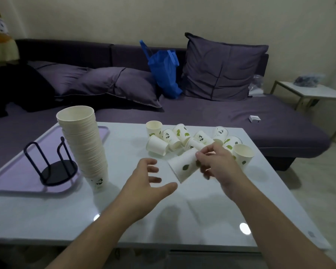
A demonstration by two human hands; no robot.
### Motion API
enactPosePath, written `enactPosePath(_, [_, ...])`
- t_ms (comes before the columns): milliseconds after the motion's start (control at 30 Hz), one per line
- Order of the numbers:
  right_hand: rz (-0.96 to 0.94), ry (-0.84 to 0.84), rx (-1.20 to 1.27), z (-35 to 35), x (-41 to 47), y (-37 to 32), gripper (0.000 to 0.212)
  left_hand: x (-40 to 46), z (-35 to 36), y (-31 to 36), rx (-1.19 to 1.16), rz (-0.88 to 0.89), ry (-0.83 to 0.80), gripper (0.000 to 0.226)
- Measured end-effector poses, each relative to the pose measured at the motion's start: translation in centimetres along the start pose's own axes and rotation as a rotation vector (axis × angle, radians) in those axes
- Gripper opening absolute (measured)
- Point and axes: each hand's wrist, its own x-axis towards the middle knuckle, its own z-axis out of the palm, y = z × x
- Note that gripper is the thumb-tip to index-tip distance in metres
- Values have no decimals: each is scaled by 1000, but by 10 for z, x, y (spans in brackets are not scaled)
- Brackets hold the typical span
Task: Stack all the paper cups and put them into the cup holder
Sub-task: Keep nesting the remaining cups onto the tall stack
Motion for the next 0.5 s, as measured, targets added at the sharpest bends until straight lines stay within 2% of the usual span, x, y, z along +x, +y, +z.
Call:
enactPosePath(67, [110,-136,237,9,-9,0,7,-3,1,2,-46,35,-28,86])
enactPosePath(100, [169,-212,278,14,-14,1,11,-4,1,3,-70,55,-22,84])
enactPosePath(167, [252,-374,225,19,-21,3,21,-5,3,4,-64,81,40,70])
enactPosePath(233, [242,-417,70,19,-23,7,25,-5,4,5,-50,87,101,64])
enactPosePath(267, [195,-351,-37,17,-21,8,24,-4,4,5,-63,81,116,65])
enactPosePath(333, [46,-72,-377,8,-11,15,25,-4,4,5,-60,54,124,67])
enactPosePath(400, [-82,189,-726,-6,1,23,37,-3,4,2,-4,46,129,67])
enactPosePath(500, [-110,291,-932,-21,19,42,58,-5,2,-1,51,56,115,59])
